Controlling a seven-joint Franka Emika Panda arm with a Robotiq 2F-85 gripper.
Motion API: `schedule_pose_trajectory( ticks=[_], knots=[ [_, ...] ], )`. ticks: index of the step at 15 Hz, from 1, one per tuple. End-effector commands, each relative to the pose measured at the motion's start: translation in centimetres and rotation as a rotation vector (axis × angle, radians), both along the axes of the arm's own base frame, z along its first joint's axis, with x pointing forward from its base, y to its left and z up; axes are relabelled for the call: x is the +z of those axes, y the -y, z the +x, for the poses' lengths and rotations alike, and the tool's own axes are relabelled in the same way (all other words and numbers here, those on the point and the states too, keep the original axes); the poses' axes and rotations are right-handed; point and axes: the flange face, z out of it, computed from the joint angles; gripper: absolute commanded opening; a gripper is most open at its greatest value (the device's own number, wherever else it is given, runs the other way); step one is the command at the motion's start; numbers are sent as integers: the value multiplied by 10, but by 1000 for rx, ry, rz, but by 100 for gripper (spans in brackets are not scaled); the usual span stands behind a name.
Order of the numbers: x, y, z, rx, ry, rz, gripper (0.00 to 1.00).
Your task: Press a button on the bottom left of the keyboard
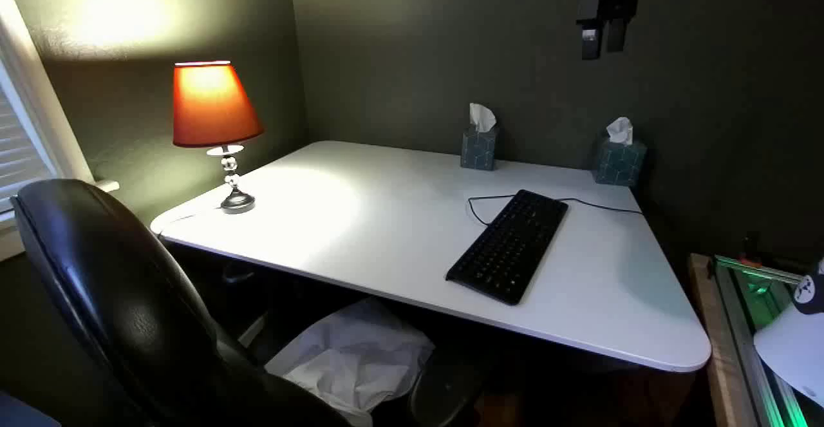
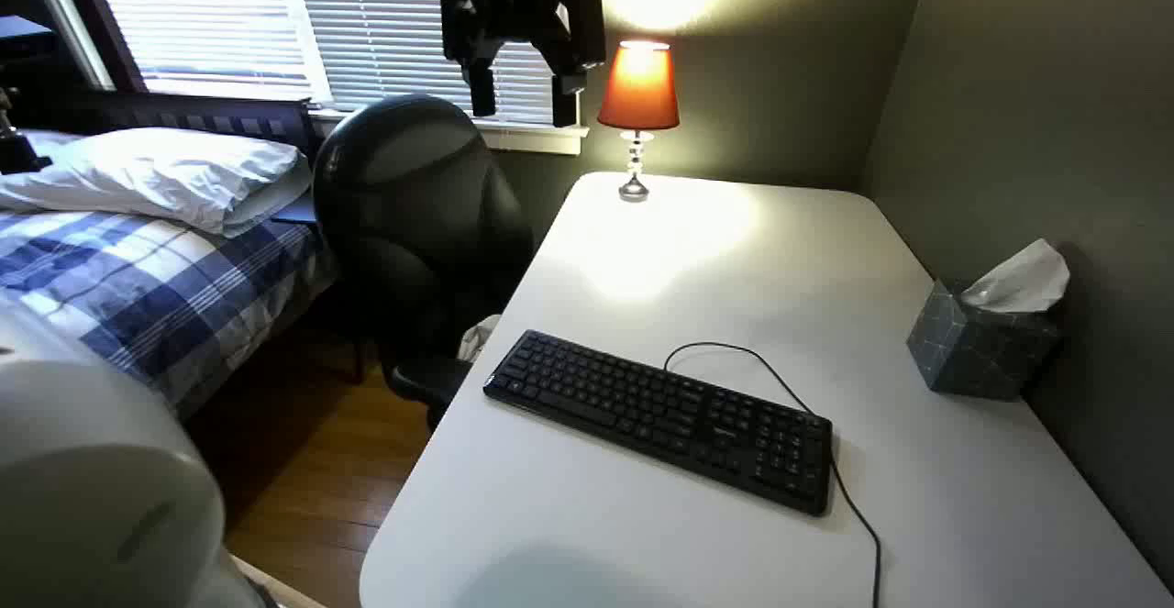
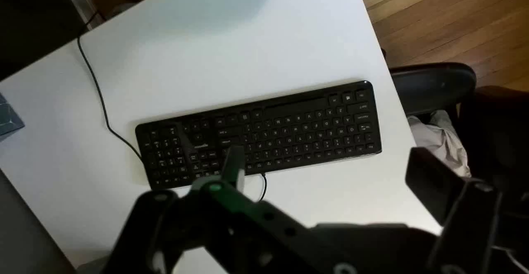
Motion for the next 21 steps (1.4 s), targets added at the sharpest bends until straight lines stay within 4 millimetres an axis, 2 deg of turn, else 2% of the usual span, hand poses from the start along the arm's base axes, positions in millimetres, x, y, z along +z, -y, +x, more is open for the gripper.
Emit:
schedule_pose_trajectory(
  ticks=[1,6,7,9,15,18,21],
  knots=[
    [1,0,0,0,-1,0,100],
    [1,0,0,0,-1,0,100],
    [-10,-1,11,17,-15,-2,100],
    [-27,-8,21,39,-50,-14,100],
    [-114,-53,56,130,-224,-58,100],
    [-163,-60,77,148,-312,-29,100],
    [-207,-58,92,169,-388,8,100]
  ],
)
